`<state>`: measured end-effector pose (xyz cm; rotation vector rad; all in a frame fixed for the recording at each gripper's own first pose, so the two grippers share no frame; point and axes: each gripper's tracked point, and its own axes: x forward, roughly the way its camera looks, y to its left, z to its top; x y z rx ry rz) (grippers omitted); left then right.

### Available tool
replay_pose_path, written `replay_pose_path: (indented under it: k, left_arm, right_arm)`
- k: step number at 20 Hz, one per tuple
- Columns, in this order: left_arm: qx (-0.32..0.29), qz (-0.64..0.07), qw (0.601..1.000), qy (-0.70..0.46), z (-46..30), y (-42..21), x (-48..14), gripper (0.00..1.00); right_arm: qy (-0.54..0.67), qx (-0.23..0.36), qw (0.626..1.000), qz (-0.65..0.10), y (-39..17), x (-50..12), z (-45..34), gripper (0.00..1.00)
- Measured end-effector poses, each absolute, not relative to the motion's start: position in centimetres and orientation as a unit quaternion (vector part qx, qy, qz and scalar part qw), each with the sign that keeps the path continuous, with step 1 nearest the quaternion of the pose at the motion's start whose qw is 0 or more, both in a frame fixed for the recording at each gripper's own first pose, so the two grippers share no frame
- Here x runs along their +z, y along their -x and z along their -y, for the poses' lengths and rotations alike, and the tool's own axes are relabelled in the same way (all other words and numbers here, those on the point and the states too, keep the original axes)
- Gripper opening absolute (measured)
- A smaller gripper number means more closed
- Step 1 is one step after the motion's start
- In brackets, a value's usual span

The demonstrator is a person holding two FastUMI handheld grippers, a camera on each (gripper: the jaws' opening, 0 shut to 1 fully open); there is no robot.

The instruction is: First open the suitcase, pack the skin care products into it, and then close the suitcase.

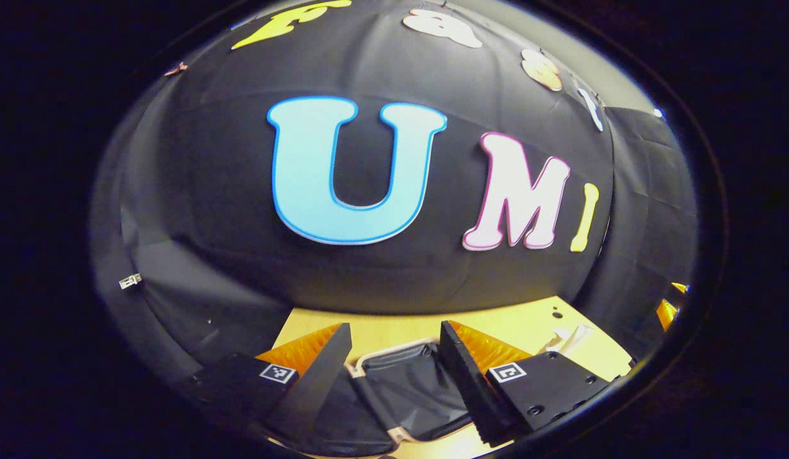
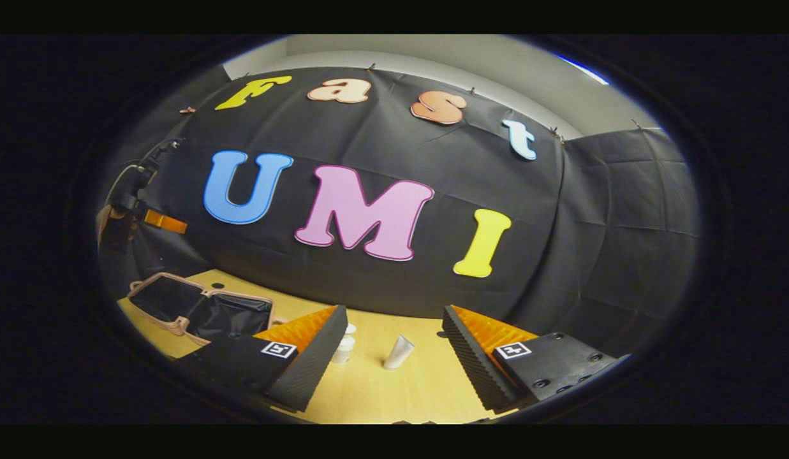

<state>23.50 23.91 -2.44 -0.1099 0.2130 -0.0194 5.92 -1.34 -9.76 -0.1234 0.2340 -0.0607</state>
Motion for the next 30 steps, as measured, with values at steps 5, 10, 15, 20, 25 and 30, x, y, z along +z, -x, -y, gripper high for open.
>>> replay_pose_path:
  k: [5, 10, 15, 20, 25, 30]
  left_arm:
    - [0.032, -0.050, 0.998, 0.032, -14.7, -22.4, -8.2, 0.94]
    - [-0.015, -0.086, 0.996, 0.017, -1.3, -21.6, -19.0, 0.94]
    - [-0.054, -0.125, 0.991, -0.011, 7.7, -24.1, -24.3, 0.94]
    - [-0.080, -0.169, 0.982, -0.007, 12.1, -26.7, -29.0, 0.97]
    - [-0.081, -0.188, 0.978, -0.045, 14.0, -30.6, -32.0, 0.97]
    - [-0.074, -0.200, 0.977, -0.012, 14.2, -32.9, -34.1, 0.96]
  right_arm:
    - [0.065, -0.037, 0.990, -0.116, -8.4, -13.7, 5.4, 0.97]
    - [0.046, -0.039, 0.989, -0.132, -10.8, -19.8, 8.2, 0.97]
    - [0.040, -0.035, 0.990, -0.131, -12.8, -23.2, 11.3, 0.96]
    - [0.036, -0.038, 0.990, -0.133, -13.7, -25.3, 14.5, 0.96]
    - [0.040, -0.037, 0.986, -0.161, -13.9, -29.2, 16.3, 0.97]
    - [0.003, -0.015, 0.975, -0.224, -12.3, -35.2, 13.0, 0.97]
